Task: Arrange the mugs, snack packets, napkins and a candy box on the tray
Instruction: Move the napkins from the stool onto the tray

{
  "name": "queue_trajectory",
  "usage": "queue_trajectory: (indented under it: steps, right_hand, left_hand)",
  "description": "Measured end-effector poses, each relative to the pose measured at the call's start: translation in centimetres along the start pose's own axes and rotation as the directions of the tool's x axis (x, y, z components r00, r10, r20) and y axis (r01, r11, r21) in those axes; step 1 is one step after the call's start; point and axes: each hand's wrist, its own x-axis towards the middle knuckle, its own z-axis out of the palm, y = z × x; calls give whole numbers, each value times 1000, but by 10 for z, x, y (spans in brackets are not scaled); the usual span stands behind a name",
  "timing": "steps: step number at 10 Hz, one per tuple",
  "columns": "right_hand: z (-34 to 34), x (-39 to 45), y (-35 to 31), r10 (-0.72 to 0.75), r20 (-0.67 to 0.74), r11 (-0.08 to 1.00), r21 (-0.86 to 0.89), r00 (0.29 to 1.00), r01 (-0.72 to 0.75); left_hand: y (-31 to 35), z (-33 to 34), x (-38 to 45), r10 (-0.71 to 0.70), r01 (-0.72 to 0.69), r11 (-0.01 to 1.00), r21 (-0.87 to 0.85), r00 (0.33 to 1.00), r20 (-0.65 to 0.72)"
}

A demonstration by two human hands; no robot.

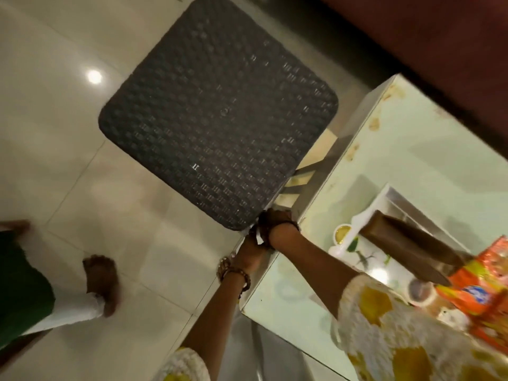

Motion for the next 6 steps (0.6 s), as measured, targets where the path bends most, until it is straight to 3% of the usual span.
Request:
queue_trajectory:
  steps: [1, 2, 3, 4, 5, 6]
  right_hand:
    - [-53, -62, -16, -89, -36, 990, -116, 995, 84]
    - [-95, -113, -1, -172, -97, 972, 146, 980, 185]
    - [-131, -165, 22, -64, -178, 829, 538, 982, 152]
    - [-156, -206, 52, 56, -173, 581, 807, 983, 109]
    - [-168, -231, 81, 63, -193, 230, 958, 979, 174]
    - [-169, -252, 101, 12, -163, -221, 962, 986, 162]
  left_hand:
    - [25, -1, -37, 110, -112, 993, -25, 992, -56]
    - [54, -2, -70, 258, -267, 960, -81, 960, -110]
    - [77, -2, -107, 343, -353, 926, -136, 935, -86]
    - [101, -2, -135, 384, -384, 918, -100, 923, -18]
    - [131, 4, -156, 421, -393, 892, -225, 902, 97]
    - [158, 24, -172, 376, -260, 832, -491, 914, 153]
